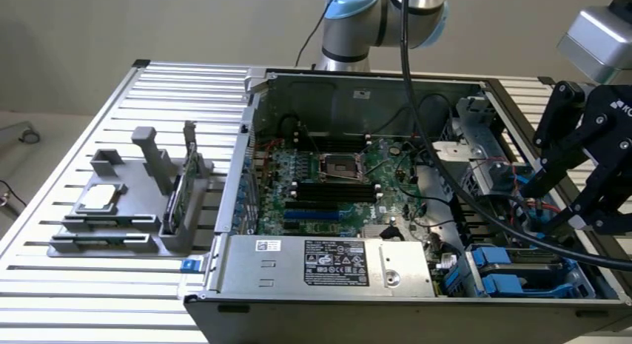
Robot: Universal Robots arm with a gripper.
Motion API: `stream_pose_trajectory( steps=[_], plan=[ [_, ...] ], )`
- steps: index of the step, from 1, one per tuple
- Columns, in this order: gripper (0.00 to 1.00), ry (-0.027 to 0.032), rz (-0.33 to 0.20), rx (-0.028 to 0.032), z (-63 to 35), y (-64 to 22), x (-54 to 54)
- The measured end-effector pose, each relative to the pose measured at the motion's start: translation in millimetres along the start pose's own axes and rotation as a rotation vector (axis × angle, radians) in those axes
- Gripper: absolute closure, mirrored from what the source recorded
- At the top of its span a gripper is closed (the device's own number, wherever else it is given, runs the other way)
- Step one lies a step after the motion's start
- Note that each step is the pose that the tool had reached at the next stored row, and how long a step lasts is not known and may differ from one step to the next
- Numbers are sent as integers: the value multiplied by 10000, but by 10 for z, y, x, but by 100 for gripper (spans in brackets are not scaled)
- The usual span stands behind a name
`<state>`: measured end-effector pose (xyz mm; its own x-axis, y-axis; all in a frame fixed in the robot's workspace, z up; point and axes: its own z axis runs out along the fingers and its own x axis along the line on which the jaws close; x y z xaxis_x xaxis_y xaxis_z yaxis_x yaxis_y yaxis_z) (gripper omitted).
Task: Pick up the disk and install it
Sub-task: 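Insert the disk into the insertion slot, then insert the first disk wire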
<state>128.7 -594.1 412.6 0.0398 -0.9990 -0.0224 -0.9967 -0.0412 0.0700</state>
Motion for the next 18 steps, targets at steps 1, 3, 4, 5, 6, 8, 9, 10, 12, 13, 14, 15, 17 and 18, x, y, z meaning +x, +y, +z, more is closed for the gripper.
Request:
stream_pose_trajectory(
  steps=[1, 3, 4, 5, 6, 8, 9, 10, 12, 13, 14, 15, 17, 18],
  plan=[
    [53, 0, 0, 0, 0, 0, 0],
    [53, -1, 0, 0, 0, 0, 0],
    [62, 0, 0, 0, 0, 0, -1],
    [62, 0, 0, 0, 0, 0, 0],
    [68, 0, 0, 0, -1, -1, 0],
    [74, -1, 0, 0, 0, -1, -1],
    [74, 0, 0, 0, 0, 0, 0],
    [80, 0, 0, 0, 0, -1, 0],
    [80, 0, 0, 0, 0, 0, 0],
    [80, -1, 0, 0, 0, -1, 0],
    [80, -1, 0, 0, 0, -1, 0],
    [80, -1, 0, 0, 0, -1, 0],
    [80, -1, 0, 0, 0, -1, 0],
    [80, -1, 0, 0, 0, -1, -1]
  ],
)
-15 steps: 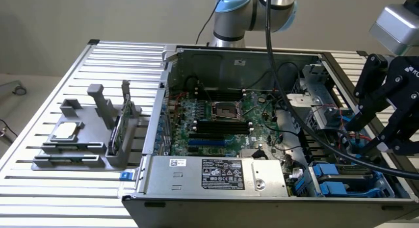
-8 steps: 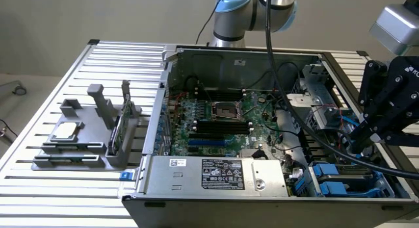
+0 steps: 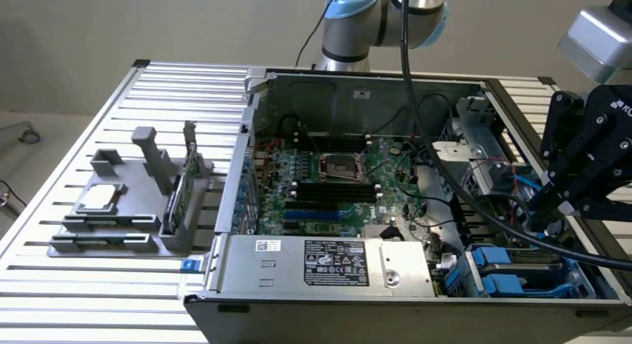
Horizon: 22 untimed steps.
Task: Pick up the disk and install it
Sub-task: 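Insert the first disk wire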
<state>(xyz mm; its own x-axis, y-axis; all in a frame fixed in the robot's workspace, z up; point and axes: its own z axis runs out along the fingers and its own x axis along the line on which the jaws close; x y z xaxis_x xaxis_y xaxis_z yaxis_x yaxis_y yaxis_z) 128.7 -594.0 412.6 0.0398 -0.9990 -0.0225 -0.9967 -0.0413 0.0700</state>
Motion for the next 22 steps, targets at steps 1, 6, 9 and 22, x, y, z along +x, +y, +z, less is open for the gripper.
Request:
stream_pose_trajectory(
  steps=[1, 6, 9, 22],
  plan=[
    [80, 0, 0, 0, 0, 0, 0],
    [80, 0, 0, 0, 13, -1, 1],
    [78, -12, 163, 4, 55, -13, 2],
    [72, -172, 2445, 56, 241, -27, 6]
  ],
)
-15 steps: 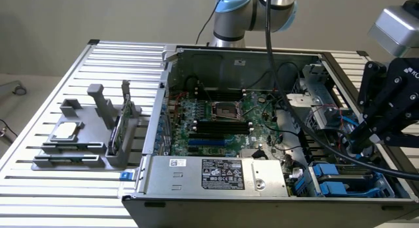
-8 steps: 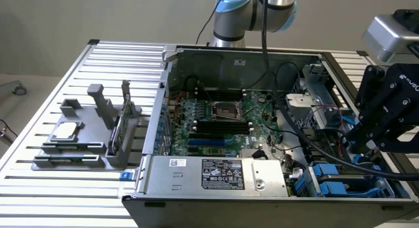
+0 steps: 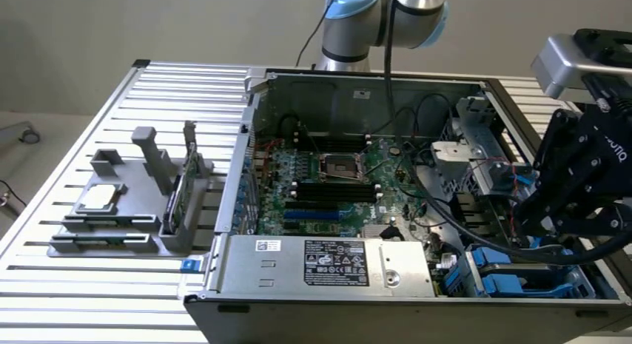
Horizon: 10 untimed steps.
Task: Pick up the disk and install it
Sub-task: 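Insert the first disk wire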
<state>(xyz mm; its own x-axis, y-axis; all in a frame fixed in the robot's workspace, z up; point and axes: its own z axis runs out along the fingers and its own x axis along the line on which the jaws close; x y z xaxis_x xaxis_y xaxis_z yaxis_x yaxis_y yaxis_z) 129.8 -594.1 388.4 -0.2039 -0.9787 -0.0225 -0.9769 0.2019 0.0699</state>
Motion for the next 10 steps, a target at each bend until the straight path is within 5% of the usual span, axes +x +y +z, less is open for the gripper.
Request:
stream_pose_trajectory(
  steps=[10],
  plan=[
    [72, -127, 1816, 41, 152, -10, 3]
  ],
)
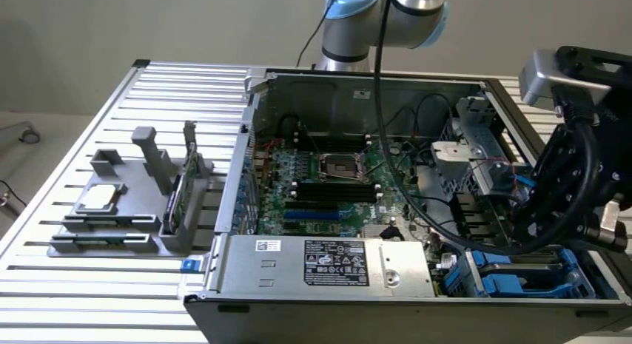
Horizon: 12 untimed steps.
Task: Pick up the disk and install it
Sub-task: 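Insert the first disk wire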
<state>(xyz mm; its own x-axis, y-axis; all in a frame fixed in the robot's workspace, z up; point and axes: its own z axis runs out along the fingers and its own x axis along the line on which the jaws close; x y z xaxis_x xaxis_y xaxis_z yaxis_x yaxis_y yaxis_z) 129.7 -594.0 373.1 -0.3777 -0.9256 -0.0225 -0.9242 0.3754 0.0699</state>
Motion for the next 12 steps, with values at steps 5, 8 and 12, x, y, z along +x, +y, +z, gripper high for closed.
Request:
stream_pose_trajectory(
  steps=[5, 8, 12],
  plan=[
    [72, -64, 893, 20, 6, -1, 0],
    [72, -99, 1407, 32, 6, 0, 0],
    [72, -148, 2106, 47, 6, -1, 0]
  ],
)
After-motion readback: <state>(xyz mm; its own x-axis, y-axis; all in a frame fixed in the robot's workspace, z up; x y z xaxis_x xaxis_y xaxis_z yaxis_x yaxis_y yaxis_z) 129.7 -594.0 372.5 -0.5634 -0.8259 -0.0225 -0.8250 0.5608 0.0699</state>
